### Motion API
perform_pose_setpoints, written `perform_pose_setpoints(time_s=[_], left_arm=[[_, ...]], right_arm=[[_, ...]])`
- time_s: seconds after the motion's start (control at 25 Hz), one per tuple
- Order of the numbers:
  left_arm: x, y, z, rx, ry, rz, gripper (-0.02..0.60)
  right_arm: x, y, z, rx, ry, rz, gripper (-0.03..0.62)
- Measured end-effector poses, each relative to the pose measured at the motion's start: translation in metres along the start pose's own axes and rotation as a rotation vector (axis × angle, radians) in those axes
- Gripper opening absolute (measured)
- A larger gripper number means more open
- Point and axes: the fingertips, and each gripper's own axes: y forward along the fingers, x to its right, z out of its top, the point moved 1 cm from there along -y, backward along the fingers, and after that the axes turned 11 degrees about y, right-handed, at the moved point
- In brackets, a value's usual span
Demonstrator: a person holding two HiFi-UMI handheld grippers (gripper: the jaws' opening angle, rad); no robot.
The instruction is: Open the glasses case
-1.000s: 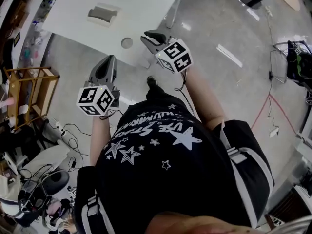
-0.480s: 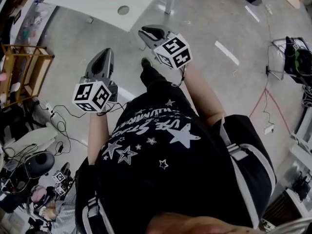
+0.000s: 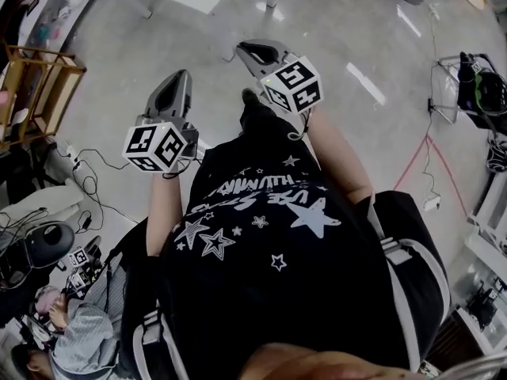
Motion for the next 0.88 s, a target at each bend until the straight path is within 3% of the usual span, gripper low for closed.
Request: perform_pose_setpoints(time_s=[0.36,0.88], left_arm=[[0.017,-0.013,-0.001,0.028,-0.019,0.026,0.012],[0.048,-0.028,0.001,0.063,-0.042,0.084,0.012]], right_arm=[[-0.003,-0.035,-0.006,-0.013,-0.025,-0.026,0.009],[-0.026,-0.068,-0.013,-0.03,-0.094,0.051,0.008]])
